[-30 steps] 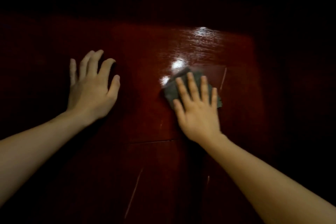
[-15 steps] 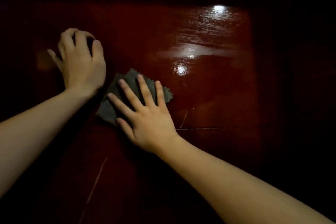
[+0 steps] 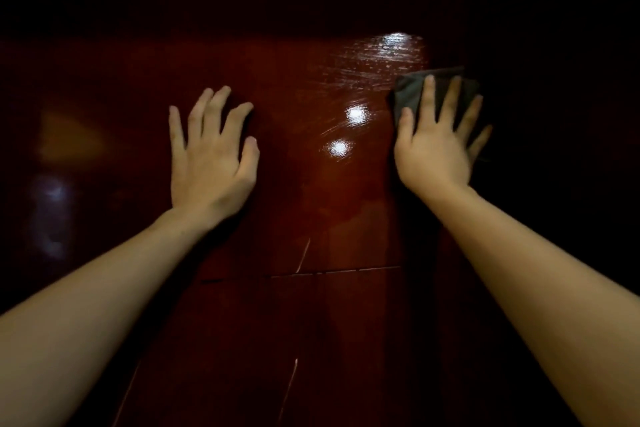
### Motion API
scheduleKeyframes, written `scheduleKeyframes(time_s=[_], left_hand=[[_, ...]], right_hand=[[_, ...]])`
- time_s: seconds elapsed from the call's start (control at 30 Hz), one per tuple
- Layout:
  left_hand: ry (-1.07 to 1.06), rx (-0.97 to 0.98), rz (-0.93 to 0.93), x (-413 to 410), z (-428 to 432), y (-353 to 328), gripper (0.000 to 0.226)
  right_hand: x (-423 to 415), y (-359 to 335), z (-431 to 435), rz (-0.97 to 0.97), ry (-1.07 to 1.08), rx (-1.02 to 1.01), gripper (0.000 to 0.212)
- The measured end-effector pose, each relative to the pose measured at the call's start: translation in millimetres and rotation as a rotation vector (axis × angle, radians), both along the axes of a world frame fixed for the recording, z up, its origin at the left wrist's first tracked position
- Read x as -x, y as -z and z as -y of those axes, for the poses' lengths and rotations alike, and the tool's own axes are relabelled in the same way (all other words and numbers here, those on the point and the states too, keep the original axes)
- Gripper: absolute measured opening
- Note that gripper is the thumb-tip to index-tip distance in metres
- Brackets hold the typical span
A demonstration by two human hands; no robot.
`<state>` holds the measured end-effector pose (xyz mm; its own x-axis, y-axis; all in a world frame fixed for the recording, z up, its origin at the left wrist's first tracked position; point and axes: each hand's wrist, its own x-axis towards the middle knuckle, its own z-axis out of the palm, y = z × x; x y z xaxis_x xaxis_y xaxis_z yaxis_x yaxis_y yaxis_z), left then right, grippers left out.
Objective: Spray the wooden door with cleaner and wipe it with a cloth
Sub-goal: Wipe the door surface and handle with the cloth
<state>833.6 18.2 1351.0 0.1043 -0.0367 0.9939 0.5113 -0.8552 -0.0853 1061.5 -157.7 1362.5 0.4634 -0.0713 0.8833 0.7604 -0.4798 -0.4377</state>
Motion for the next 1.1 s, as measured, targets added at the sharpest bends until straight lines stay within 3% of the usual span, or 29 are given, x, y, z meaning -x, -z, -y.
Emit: scheduleKeyframes(time_s=[0.1, 0.2, 0.27, 0.53, 0.73, 0.93, 1.1], left_hand=[[0.025, 0.013, 0.021, 0.1, 1.8, -0.6, 0.056], [0.037, 0.023, 0.044, -2.2, 6.8, -1.5, 0.056], [0.046, 0.034, 0.058, -8.0, 14.5, -0.1, 0.053], [-0.008, -0.05, 0.008, -47.8, 36.5, 15.2, 0.05], [-0.005, -0.062, 0.008, -44.8, 35.2, 17.9, 0.05], [0.037, -0.059, 0.041, -45.2, 34.2, 17.4, 0.048], [0.199, -0.035, 0.052, -38.3, 29.6, 13.3, 0.047]], right_hand=[[29.8, 24.9, -25.3, 0.218, 0.01, 0.099, 0.066], [49.2, 71.7, -37.6, 0.584, -0.021, 0.422, 0.064], [41.2, 82.9, -28.3, 0.658, -0.008, 0.508, 0.064], [-55.5, 91.4, 49.8, 0.26, -0.007, 0.22, 0.066], [-33.6, 108.9, 30.5, 0.138, 0.022, 0.107, 0.065], [13.6, 138.6, -5.3, 0.22, 0.022, 0.183, 0.068], [80.5, 157.3, -51.2, 0.494, -0.056, 0.399, 0.068]])
